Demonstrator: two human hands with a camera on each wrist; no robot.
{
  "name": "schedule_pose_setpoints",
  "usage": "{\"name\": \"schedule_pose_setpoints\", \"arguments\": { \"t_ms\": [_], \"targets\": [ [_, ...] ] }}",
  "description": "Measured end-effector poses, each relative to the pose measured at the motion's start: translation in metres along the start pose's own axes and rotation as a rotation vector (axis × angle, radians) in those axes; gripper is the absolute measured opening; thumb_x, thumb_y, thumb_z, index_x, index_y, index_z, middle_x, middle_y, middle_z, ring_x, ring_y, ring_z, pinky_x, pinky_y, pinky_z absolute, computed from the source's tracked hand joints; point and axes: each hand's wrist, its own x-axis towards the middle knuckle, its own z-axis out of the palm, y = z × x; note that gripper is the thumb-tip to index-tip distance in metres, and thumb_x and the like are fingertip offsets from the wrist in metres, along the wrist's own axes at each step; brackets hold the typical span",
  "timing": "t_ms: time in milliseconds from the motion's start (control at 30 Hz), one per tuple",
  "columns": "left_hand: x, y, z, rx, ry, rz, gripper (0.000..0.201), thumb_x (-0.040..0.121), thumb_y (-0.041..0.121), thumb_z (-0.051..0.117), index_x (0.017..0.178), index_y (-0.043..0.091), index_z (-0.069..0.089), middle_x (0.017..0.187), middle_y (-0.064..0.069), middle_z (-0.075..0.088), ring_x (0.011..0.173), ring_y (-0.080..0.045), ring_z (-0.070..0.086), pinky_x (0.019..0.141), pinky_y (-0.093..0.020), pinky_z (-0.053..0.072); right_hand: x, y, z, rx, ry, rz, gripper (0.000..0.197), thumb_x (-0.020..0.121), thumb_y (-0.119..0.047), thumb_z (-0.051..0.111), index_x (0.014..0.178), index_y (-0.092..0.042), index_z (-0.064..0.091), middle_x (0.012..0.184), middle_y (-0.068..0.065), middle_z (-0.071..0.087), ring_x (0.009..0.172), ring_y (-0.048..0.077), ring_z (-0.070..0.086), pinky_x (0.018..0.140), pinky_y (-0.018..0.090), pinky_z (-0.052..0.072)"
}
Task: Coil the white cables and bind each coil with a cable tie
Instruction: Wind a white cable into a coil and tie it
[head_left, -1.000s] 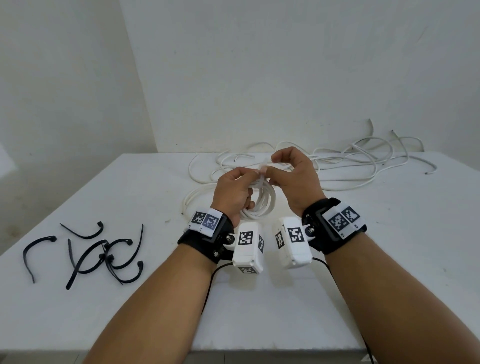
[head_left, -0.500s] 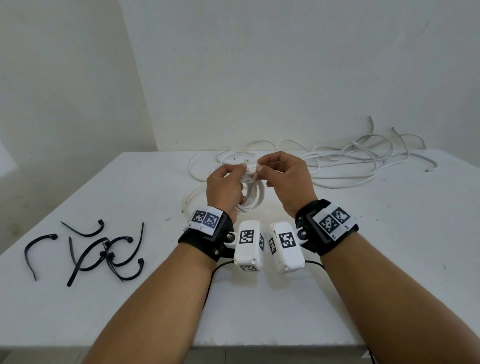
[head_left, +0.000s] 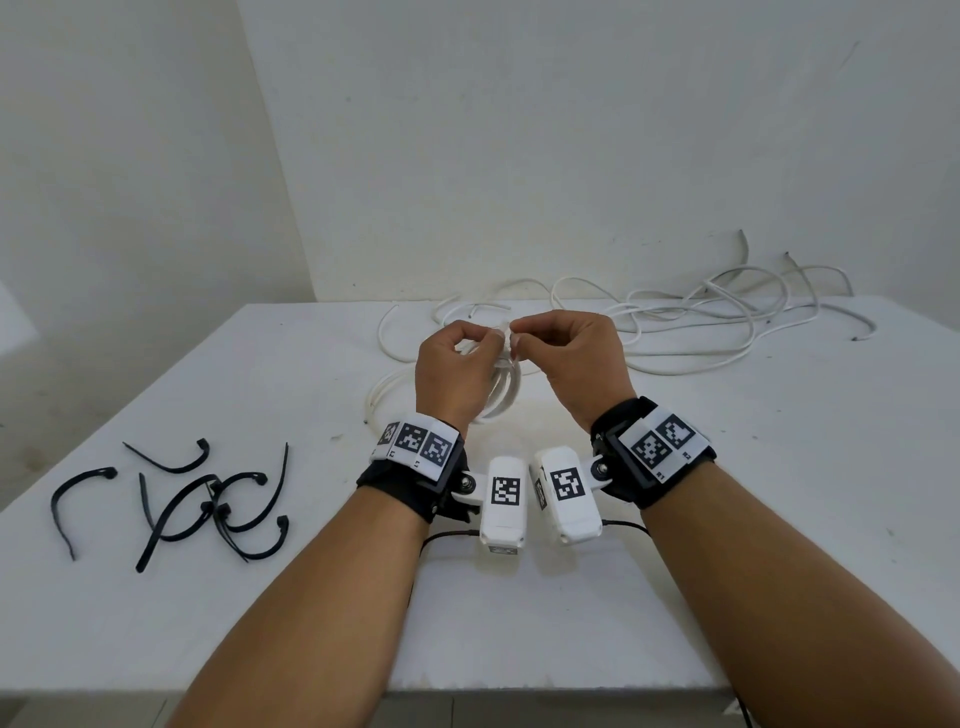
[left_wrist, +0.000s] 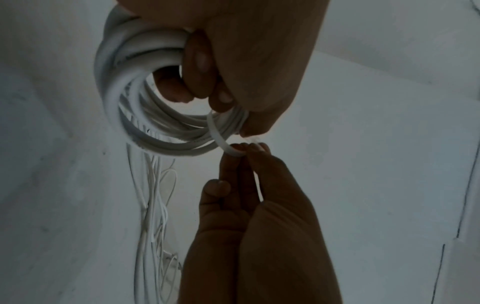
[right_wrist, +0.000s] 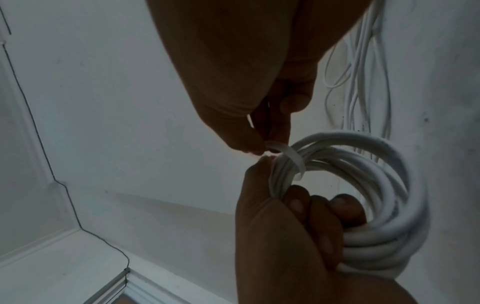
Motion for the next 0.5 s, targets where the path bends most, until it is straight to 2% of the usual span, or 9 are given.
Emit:
{"name": "schedule_pose_setpoints", "arguments": {
  "t_ms": [100, 200, 300, 500],
  "targets": [
    [0.0007, 0.0002, -0.0016, 0.044, -0.039, 0.051, 0.014, 0.082, 0.033, 0.074, 0.076, 0.021, 0.069, 0.073, -0.004, 0.072, 0.052, -0.01, 0.054, 0.055, -0.025, 0.04, 0.0003, -0.0014, -0.0007, -0.004, 0.009, -0.007, 0.009, 0.08, -0.006, 0.073, 0.086, -0.011, 0.077, 0.073, 0.002, 0.075, 0.074, 0.015, 0.073, 0.073, 0.023, 0.057],
    [0.0034, -0.0006, -0.0038, 0.097, -0.026, 0.098, 0.013, 0.082, 0.034, 0.075, 0.078, 0.023, 0.07, 0.073, 0.002, 0.072, 0.061, -0.014, 0.064, 0.058, -0.029, 0.048, -0.0005, -0.003, -0.001, -0.032, -0.002, -0.021, 0.013, 0.081, -0.005, 0.071, 0.082, -0.016, 0.077, 0.07, -0.002, 0.075, 0.071, 0.011, 0.072, 0.068, 0.018, 0.054],
    [0.0056, -0.0016, -0.0046, 0.152, 0.007, 0.136, 0.013, 0.081, 0.034, 0.074, 0.075, 0.023, 0.07, 0.074, 0.004, 0.072, 0.073, -0.018, 0.068, 0.066, -0.032, 0.053, -0.001, -0.0021, 0.0006, -0.07, -0.005, -0.039, 0.012, 0.081, -0.005, 0.071, 0.083, -0.015, 0.078, 0.071, -0.002, 0.075, 0.072, 0.012, 0.072, 0.069, 0.02, 0.056],
    [0.0035, -0.0002, -0.006, 0.258, 0.024, 0.22, 0.011, 0.081, 0.031, 0.073, 0.073, 0.025, 0.069, 0.07, 0.009, 0.069, 0.067, -0.006, 0.065, 0.06, -0.022, 0.05, 0.0012, 0.0004, 0.0003, -0.127, 0.017, -0.019, 0.01, 0.079, -0.01, 0.073, 0.084, -0.015, 0.078, 0.071, -0.002, 0.075, 0.072, 0.012, 0.073, 0.073, 0.027, 0.059]
  ]
}}
